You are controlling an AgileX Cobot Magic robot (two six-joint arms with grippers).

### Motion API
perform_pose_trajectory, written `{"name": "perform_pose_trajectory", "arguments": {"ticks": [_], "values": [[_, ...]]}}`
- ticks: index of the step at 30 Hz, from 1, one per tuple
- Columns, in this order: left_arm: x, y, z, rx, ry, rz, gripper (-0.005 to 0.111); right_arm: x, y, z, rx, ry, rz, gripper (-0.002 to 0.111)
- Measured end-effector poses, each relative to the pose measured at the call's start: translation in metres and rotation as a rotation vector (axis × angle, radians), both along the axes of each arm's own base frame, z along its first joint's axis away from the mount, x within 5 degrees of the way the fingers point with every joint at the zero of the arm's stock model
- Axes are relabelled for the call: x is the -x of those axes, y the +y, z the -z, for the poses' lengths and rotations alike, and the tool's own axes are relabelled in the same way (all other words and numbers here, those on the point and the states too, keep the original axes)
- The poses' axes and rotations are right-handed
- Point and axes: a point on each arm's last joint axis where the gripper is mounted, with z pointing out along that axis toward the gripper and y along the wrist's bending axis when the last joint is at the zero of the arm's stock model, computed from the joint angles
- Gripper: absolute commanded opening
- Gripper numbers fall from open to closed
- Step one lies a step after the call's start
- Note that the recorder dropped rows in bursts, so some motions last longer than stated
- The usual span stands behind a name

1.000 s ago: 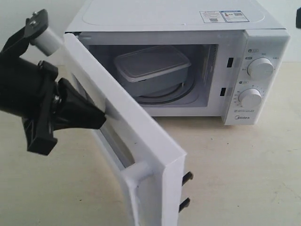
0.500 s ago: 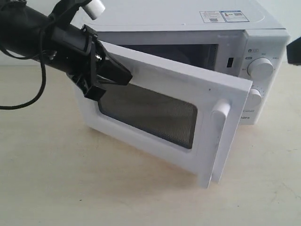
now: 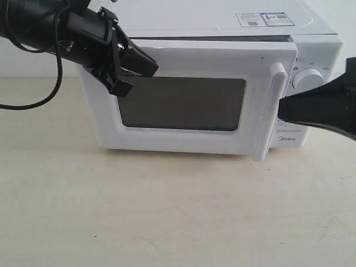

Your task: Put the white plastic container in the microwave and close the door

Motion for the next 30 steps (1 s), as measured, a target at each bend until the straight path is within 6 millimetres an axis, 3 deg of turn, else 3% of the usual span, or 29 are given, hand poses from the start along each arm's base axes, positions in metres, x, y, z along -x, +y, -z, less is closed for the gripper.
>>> {"name": "perform_pose_trajectory", "arguments": {"ticks": [5,15,24,30], "values": [[0.005,0.0,-0.002,0.005,0.026,0.027,0.004,-0.003,0.012,0.004,0.018,-0.069,0.032,0.0],[0.03,0.01,-0.038,0.049,-0.011,0.015,0.004,-0.013,0.034,-0.004,0.141,-0.331,0.274,0.0],[0.056,0.017,-0.054,0.064,0.082,0.047,0.004,-0.023,0.081,0.027,0.308,-0.396,0.353,0.0],[0.082,0.026,-0.066,0.073,0.222,0.02,0.004,-0.027,0.098,0.045,0.392,-0.45,0.464,0.0]]}}
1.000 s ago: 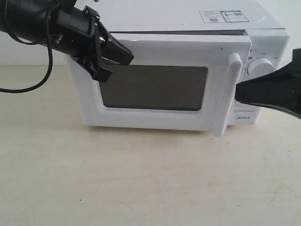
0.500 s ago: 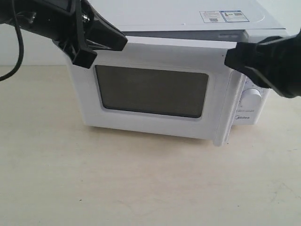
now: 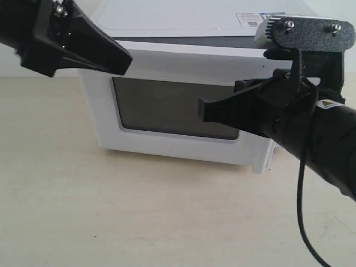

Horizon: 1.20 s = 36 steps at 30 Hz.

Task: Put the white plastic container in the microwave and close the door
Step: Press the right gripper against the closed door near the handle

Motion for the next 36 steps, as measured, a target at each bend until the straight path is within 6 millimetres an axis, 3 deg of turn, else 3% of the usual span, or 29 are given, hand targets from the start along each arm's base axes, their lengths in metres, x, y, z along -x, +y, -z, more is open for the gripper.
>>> {"name": "perform_pose_trajectory", "arguments": {"ticks": [7,13,21,26,36], "values": [[0.033,0.012,-0.013,-0.017,0.153,-0.007,0.004,-0.008,0.003,0.008,0.002,-0.053,0.083,0.0],[0.048,0.018,-0.021,-0.008,0.18,-0.015,0.004,-0.011,0.003,0.01,0.009,-0.094,0.123,0.0],[0.051,0.02,-0.023,-0.01,0.176,-0.02,0.004,-0.023,0.012,0.016,0.034,-0.114,0.141,0.0],[0.051,0.02,-0.013,-0.029,0.205,-0.022,0.004,-0.028,0.017,0.019,0.051,-0.131,0.157,0.0],[0.052,0.021,-0.003,-0.047,0.236,-0.024,0.004,-0.047,0.0,0.02,0.038,-0.14,0.227,0.0]]}}
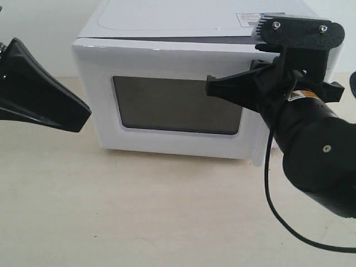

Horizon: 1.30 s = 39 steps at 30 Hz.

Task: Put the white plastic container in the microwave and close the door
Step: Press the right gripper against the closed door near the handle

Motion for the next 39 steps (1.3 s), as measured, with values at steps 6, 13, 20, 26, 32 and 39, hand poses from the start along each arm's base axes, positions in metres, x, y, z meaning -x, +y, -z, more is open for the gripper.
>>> {"name": "perform_pose_trajectory", "arguments": {"ticks": [6,13,20,26,32,39], "values": [[0.002,0.001,-0.002,0.003,-0.008,0.0,0.004,-0.005,-0.003,0.0,-0.007,-0.008,-0.008,0.0],[0.002,0.001,-0.002,0.003,-0.007,0.0,0.004,-0.005,-0.002,-0.002,-0.009,-0.024,-0.027,0.0],[0.002,0.001,-0.002,0.003,-0.007,0.0,0.004,-0.009,-0.006,-0.003,-0.015,-0.034,-0.018,0.0],[0.005,0.002,-0.004,0.009,-0.02,0.0,0.004,-0.017,-0.013,-0.005,-0.037,-0.027,0.009,0.0],[0.006,0.002,-0.005,0.012,-0.022,0.0,0.004,-0.025,-0.008,-0.011,-0.052,-0.022,-0.002,0.0],[0.006,0.002,-0.005,0.012,-0.022,0.0,0.004,-0.038,0.002,-0.005,-0.014,-0.035,0.005,0.0]]}}
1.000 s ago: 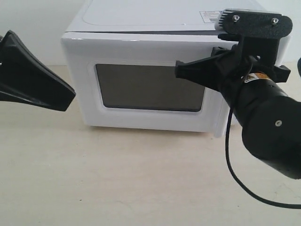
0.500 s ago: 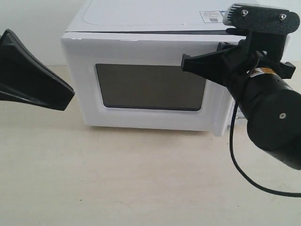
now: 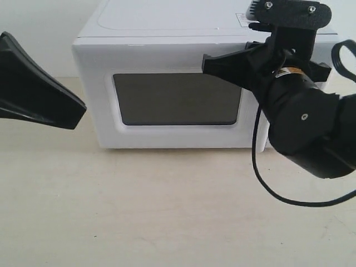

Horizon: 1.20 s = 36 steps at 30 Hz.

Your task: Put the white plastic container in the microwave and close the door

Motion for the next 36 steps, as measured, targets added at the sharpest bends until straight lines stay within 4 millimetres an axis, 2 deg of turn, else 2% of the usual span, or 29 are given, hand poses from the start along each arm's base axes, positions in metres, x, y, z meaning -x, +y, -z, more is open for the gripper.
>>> {"name": "perform_pose_trajectory", "arguments": {"ticks": [8,14,16,20,26,31,36], "values": [[0.0,0.0,0.0,0.0,0.0,0.0,0.004,-0.003,0.004,-0.001,0.041,0.025,0.033,0.0],[0.0,0.0,0.0,0.0,-0.001,0.001,0.004,0.003,-0.004,-0.016,0.073,0.065,0.01,0.0],[0.0,0.0,0.0,-0.001,-0.003,0.003,0.004,0.015,-0.015,-0.029,0.06,0.04,0.005,0.0],[0.0,0.0,0.0,0.003,-0.001,0.003,0.004,0.038,-0.038,-0.039,0.068,0.046,0.027,0.0],[0.005,0.0,-0.006,0.043,-0.013,0.001,0.004,0.072,-0.072,-0.038,0.116,0.058,0.048,0.0],[0.023,0.009,-0.025,0.109,-0.118,-0.049,0.004,0.1,-0.098,-0.037,0.08,0.032,0.056,0.0],[0.048,0.022,-0.045,0.187,-0.229,-0.092,0.004,0.12,-0.118,-0.038,0.017,-0.008,0.065,0.0]]}}
